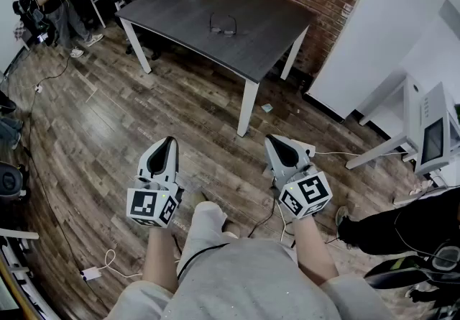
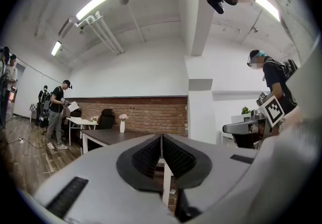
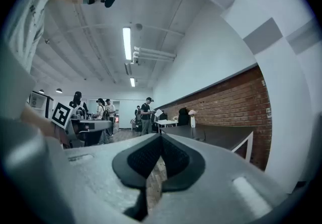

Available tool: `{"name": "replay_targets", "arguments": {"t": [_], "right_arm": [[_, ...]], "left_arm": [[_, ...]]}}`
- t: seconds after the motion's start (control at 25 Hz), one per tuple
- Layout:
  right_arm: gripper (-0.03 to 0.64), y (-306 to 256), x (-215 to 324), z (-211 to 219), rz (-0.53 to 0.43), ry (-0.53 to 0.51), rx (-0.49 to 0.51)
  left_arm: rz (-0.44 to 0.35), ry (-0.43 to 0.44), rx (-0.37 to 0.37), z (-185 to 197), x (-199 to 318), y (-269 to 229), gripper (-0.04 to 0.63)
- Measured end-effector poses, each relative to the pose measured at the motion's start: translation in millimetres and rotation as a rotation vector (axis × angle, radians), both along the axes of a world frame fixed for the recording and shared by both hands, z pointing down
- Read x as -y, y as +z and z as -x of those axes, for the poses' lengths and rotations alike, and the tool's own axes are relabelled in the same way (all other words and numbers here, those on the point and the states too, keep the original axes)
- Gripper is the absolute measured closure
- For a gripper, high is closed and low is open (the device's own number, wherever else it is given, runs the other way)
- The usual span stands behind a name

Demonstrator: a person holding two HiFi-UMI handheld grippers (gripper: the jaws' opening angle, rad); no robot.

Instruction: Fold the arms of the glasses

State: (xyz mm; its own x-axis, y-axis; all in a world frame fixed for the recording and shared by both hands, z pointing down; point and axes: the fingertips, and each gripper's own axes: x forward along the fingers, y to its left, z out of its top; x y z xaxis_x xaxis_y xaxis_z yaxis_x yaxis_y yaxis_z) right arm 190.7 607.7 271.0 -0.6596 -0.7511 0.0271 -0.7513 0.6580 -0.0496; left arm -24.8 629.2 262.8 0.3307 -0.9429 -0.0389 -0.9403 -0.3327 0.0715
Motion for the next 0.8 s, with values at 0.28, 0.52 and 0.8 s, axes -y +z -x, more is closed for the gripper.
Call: {"name": "replay_targets", "arguments": {"t": [0.28,0.52,0.8], "right_arm": [[0.618,9.7,24.1,4.8,0.011,0.0,-0.019],[0.617,14.1,62.2,8.3,0.015,0.02,-0.018],[0.485,23.5,128.4,33.4,0.05,0.017,-0.028]], "left_arm": [[0.018,0.006,-0.004,4.1,27.4,11.6,0.586],[0.002,0.05,0.011,1.4,69.7,15.3,0.586],[0.024,0.085,-0.001,16.4,141.2,21.5,0.586]]}}
